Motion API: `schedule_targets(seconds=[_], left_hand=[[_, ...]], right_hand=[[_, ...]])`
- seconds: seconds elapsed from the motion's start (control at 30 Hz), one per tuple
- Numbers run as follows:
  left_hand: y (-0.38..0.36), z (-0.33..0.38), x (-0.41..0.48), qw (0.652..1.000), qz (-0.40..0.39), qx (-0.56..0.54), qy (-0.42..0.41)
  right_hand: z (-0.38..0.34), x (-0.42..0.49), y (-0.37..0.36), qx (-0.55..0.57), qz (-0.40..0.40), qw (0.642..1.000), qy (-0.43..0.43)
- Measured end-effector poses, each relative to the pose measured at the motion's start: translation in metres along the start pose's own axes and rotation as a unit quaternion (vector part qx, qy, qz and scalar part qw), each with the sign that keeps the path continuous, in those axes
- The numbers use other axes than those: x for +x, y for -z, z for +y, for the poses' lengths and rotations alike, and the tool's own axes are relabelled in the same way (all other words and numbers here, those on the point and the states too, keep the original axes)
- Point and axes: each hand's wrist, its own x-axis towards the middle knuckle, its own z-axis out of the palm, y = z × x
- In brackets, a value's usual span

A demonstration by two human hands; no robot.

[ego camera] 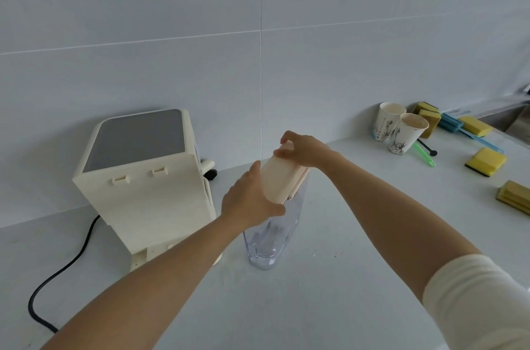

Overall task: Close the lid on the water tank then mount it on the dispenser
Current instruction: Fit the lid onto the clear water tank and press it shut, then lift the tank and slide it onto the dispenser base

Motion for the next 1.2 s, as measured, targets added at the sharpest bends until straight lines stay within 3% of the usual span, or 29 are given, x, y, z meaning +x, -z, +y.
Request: schedule_targets(seconds=[0.27, 0.43, 0.8, 1.03, 1.2], left_hand=[[0.031, -0.031, 0.016, 0.999, -0.007, -0.038, -0.011], [0.038, -0.046, 0.029, 0.992, -0.028, -0.12, 0.009], [0.04, -0.065, 0.04, 0.976, -0.056, -0.209, -0.018], [0.018, -0.078, 0.036, 0.95, -0.122, -0.285, 0.03], [-0.003, -0.082, 0.035, 0.952, -0.13, -0.277, 0.023]], right_hand=[[0.03, -0.018, -0.001, 0.11, 0.042, 0.992, -0.032], [0.046, -0.035, -0.009, 0.207, 0.06, 0.976, -0.033], [0.046, -0.045, -0.018, 0.232, 0.095, 0.967, -0.039], [0.052, -0.054, -0.017, 0.271, 0.022, 0.962, -0.022], [0.066, -0.06, -0.027, 0.299, -0.048, 0.953, -0.009]])
